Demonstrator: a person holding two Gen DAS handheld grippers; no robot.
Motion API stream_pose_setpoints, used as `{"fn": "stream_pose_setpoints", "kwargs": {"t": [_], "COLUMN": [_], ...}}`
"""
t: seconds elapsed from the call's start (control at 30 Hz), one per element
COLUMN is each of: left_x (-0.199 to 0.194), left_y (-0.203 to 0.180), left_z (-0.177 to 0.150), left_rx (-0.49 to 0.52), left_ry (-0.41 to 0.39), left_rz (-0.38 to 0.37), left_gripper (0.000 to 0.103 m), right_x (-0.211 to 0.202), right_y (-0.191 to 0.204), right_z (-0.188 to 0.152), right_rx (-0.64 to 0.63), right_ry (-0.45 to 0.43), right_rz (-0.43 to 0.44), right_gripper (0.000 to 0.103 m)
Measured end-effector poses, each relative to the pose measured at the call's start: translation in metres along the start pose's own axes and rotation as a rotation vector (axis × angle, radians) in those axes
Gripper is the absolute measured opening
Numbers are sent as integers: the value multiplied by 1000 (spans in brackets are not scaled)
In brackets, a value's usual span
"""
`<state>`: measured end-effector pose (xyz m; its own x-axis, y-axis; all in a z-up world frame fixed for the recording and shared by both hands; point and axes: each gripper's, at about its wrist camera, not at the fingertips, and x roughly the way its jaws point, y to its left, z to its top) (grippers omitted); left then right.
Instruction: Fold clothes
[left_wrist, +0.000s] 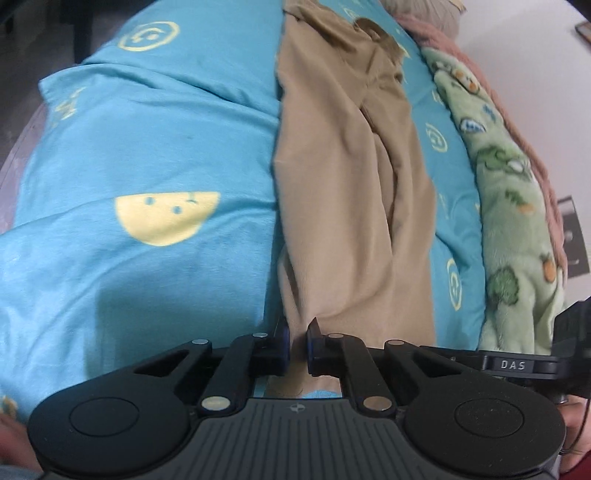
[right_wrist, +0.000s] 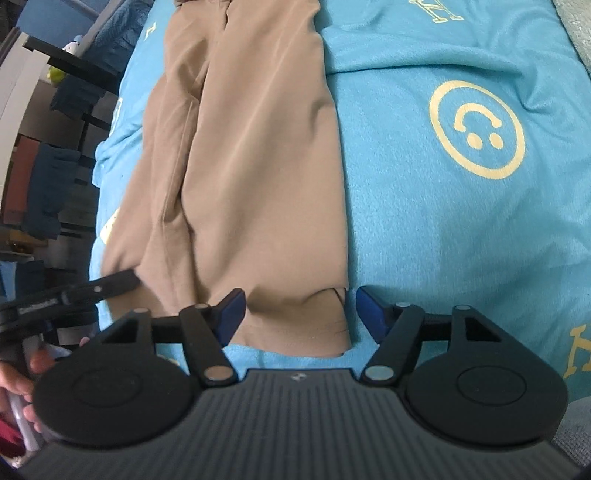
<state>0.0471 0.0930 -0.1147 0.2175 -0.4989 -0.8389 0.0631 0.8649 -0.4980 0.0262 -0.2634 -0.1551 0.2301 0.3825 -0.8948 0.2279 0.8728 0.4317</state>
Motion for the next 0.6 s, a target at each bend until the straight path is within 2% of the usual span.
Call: {"fn": "stream_pose_setpoints", "kwargs": {"t": [0.1, 0.13, 0.17, 0.27, 0.33, 0.37, 0.4, 0.43, 0.5, 0.53, 0.6], "left_x": [9, 15, 22, 34, 34, 34, 34, 33, 30, 27, 17], "left_y": [2, 0, -1, -4, -10, -13, -15, -16, -14, -12, -12], "left_z": [2, 6, 7, 6, 2, 0, -1, -2, -4, -5, -4], "left_rx": [-28, -30, -34, -2, 46, 64, 80, 84, 80, 78, 76], "left_ry": [35, 56, 77, 115, 124, 133, 148, 163, 182, 178, 149], "left_rz": [5, 11, 13, 16, 24, 29, 30, 23, 9, 6, -29], "left_gripper": [17, 24, 37, 55, 58, 58, 57, 52, 28, 11, 9], "right_x": [4, 6, 8, 11, 13, 14, 13, 12, 3, -1, -11], "right_y": [5, 8, 11, 22, 28, 31, 33, 35, 38, 39, 40], "right_z": [2, 2, 1, -2, -6, -8, -10, -12, -13, -14, -15], "right_rx": [-35, -57, -80, -150, -194, -216, -230, -243, -256, -262, -263], "right_ry": [27, 41, 50, 76, 87, 93, 89, 83, 45, 25, -16], "right_rz": [-5, -6, -11, -28, -49, -61, -67, -72, -67, -63, -47], "right_gripper": [69, 69, 69, 69, 54, 29, 19, 19, 15, 15, 14]}}
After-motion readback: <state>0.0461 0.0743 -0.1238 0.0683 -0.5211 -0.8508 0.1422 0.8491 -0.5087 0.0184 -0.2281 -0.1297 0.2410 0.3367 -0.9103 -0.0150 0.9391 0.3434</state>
